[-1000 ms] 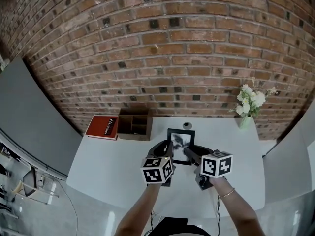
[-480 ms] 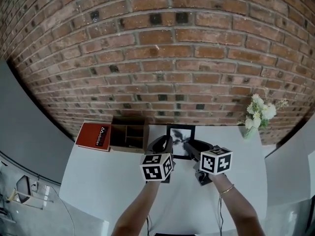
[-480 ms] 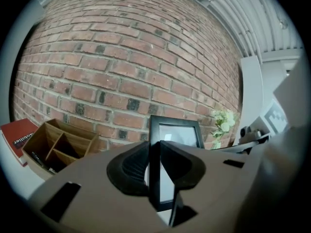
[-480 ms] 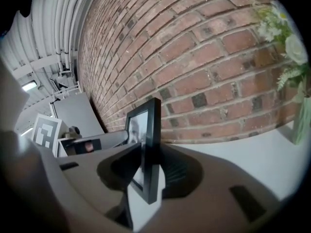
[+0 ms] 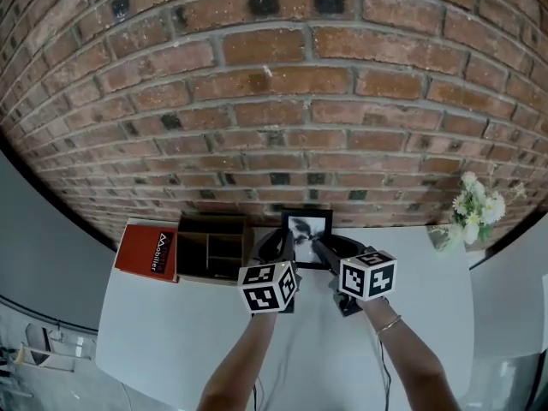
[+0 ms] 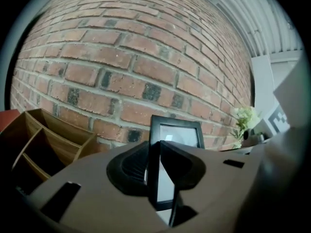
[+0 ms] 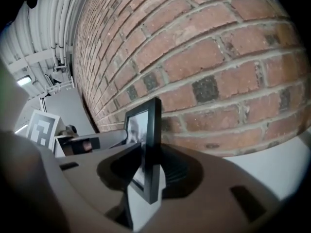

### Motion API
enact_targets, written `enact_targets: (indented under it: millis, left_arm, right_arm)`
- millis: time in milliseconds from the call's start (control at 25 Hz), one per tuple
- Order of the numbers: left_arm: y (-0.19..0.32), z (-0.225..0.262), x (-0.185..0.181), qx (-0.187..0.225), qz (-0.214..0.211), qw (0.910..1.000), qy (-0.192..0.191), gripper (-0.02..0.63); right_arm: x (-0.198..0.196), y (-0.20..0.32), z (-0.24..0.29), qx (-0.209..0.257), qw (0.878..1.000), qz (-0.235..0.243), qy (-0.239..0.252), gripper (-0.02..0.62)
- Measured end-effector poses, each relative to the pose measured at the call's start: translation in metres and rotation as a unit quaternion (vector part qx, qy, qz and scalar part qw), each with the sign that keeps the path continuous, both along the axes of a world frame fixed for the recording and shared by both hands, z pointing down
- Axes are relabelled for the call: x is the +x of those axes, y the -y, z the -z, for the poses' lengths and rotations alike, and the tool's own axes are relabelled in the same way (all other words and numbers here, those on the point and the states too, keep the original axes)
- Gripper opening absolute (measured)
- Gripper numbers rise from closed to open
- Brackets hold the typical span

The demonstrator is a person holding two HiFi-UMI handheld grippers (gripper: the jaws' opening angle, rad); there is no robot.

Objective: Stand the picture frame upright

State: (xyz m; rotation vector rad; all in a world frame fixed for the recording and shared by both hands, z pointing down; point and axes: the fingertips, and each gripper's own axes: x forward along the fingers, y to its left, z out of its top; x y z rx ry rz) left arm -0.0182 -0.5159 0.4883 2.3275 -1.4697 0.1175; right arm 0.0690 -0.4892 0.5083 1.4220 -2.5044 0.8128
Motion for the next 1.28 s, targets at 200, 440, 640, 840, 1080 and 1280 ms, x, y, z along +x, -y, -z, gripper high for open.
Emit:
enact_targets:
  millis: [200,440,640,840,1080,1280]
  left_arm:
    - [0.021,-0.015,0.001,0.001,-0.002,1.0000,-0.003,0.064]
    - [0.033,-0.030,0.001,-0.002,-0.009,0.9999,-0.005,0.067]
    - [0.040,-0.038,-0.001,-0.006,-0.005,0.9999,-0.010,0.067]
    - [0.045,-0.044,-0.001,-0.010,-0.003,0.9998,-0.017,0.069]
    - [0.049,-0.046,0.001,-0.013,-0.001,0.9996,-0.027,0.075]
    - [0.050,-0.047,0.000,-0.011,-0.003,0.9996,-0.027,0.078]
  right_arm:
    - [0.001,0.023,-0.017,0.003,1.000,-0.001,-0.007,0.123]
    - [0.002,0.038,-0.037,-0.005,1.000,-0.007,-0.016,0.123]
    - [0.000,0.046,-0.044,-0.009,1.000,-0.009,-0.024,0.123]
    - [0.001,0.052,-0.049,-0.010,0.999,-0.010,-0.034,0.123]
    - [0.002,0.059,-0.052,-0.009,0.999,-0.007,-0.030,0.123]
    - [0.001,0.058,-0.052,-0.008,1.000,-0.005,-0.019,0.123]
